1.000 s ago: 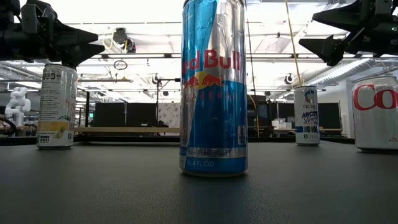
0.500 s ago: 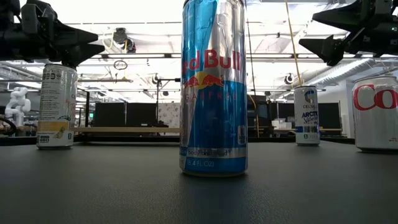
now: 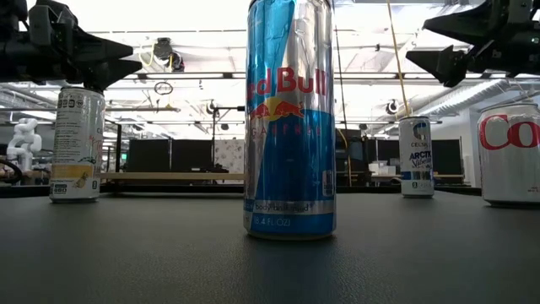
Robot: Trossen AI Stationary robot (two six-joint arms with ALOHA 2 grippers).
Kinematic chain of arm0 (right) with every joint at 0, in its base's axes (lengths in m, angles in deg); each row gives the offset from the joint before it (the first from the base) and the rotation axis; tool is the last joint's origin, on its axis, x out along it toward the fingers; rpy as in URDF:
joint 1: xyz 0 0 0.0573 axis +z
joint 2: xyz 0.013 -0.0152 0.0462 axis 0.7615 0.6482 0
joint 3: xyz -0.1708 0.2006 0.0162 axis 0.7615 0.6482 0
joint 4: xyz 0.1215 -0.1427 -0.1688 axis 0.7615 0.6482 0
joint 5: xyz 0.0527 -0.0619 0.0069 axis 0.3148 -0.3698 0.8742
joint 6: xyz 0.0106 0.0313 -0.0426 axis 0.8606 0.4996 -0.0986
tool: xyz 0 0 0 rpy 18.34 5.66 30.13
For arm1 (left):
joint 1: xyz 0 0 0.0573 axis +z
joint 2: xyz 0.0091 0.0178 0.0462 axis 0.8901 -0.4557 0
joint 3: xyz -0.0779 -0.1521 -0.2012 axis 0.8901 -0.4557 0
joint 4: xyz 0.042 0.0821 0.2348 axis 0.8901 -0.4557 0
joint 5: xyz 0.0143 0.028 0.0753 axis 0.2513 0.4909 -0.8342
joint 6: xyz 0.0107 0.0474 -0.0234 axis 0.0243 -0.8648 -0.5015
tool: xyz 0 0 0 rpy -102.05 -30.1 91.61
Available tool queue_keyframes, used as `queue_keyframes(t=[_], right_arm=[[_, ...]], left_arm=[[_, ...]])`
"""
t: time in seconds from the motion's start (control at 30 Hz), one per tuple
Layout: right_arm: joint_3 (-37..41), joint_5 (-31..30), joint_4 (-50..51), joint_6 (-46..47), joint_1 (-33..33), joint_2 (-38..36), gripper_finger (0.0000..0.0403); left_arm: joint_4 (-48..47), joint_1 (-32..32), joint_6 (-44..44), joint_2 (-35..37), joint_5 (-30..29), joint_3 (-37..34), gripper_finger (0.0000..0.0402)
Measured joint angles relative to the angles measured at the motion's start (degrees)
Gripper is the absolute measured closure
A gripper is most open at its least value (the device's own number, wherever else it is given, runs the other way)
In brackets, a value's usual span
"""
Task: Place canned beverage on shelf
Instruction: Put the top white-blue soda can on the shelf
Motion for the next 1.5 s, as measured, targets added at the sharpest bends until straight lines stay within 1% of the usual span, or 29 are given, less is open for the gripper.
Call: queue_keyframes(t=[0.13,0.3,0.5,0.77,1.0,1.2,1.4,1.5], right_arm=[[0.0,-0.1,-0.2,0.8,0.0,0.0,0.0007],[0.0,-3.3,-1.3,0.4,0.0,0.0,0.0007],[0.0,-3.0,-0.4,-0.1,0.0,0.0,0.0007],[0.0,-3.0,-0.4,1.8,0.0,0.0,0.0007],[0.0,-2.9,-0.6,0.5,0.0,0.0,0.0007],[0.0,-2.9,-1.4,4.9,0.0,0.0,0.0007],[0.0,-3.0,-0.9,3.0,0.0,0.0,0.0007],[0.0,-2.3,-1.3,4.9,0.0,0.0,0.0007]], left_arm=[[0.0,0.0,0.0,0.0,0.0,0.0,0.0118],[0.0,0.0,0.0,0.0,0.0,0.0,0.0118],[0.0,0.0,0.0,0.0,0.0,0.0,0.0118],[0.0,0.0,0.0,0.0,0.0,0.0,0.0118],[0.0,0.0,0.0,0.0,0.0,0.0,0.0118],[0.0,0.0,0.0,0.0,0.0,0.0,0.0118],[0.0,0.0,0.0,0.0,0.0,0.0,0.0118],[0.0,0.0,0.0,0.0,0.0,0.0,0.0118]])
